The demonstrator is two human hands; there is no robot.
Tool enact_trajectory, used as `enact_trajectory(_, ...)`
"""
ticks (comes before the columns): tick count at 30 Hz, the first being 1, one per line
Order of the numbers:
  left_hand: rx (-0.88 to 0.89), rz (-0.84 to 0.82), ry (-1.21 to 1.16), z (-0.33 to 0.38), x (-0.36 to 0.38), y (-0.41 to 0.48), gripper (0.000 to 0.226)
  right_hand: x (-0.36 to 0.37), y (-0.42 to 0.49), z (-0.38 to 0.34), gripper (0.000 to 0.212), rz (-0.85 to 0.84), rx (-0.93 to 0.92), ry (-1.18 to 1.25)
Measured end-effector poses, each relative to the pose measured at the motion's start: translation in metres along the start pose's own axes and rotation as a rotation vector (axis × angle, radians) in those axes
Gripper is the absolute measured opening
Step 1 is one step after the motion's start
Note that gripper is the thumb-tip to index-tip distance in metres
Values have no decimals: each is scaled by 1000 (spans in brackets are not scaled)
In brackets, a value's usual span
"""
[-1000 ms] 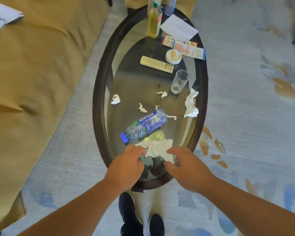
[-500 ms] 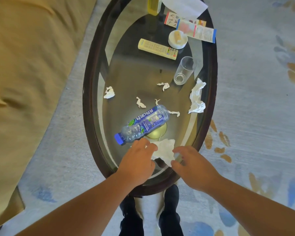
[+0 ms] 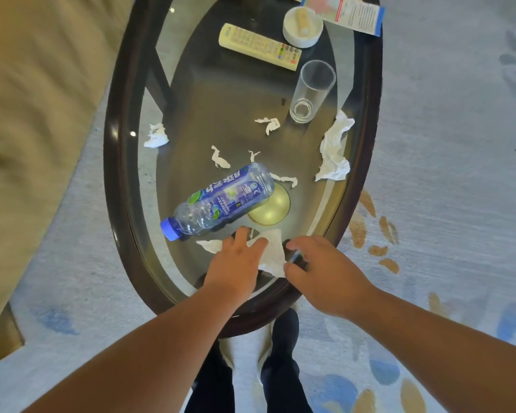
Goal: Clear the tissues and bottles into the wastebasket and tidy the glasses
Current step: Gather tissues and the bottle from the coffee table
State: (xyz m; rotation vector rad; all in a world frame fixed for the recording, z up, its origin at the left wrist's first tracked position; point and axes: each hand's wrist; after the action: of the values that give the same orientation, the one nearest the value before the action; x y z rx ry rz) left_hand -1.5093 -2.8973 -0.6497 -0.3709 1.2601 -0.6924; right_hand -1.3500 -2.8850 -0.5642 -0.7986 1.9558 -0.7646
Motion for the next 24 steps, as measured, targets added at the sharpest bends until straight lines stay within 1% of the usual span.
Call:
enact_trajectory(2,-10,14,1,0,2,4,56,-1,3,1,44,-1,-13,-5)
enact_trajectory(7,-37,-12,-36,-3,2,2,28,-1,0,2,45,-7,-32,-3)
enact_trajectory(10,-53,62,-128,-4,-10,-13,22,-6,-6,0,43,-7,-38,3)
enact_trajectory(12,-45,100,-142,-3,-21,-27,19,-11,-13,-3,43,-12,-44,5)
enact_trajectory(16,-93,103,-219,-6,-39,-56,6,-19,-24,-16,42,-14,-62,-2)
enact_trajectory(17,-104,106,-237,-8,-44,-63,5,-22,-26,-20,42,-13,-69,-9)
enact_trajectory(21,-141,146,-307,-16,-61,-84,22,-31,-35,-36,40,1,-115,-32)
enact_trajectory(24,-185,143,-316,-20,-76,-98,20,-38,-41,-47,42,13,-152,-51)
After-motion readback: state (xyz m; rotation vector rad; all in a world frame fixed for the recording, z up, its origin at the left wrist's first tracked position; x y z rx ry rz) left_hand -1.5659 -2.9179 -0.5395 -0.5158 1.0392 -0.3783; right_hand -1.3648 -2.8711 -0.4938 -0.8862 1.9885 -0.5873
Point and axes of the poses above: each hand's wrist, its own y-axis towards the middle knuckle, its own x-axis out of the palm, z = x × y, and after that the axes turned 9 degrees about -z, right-handed
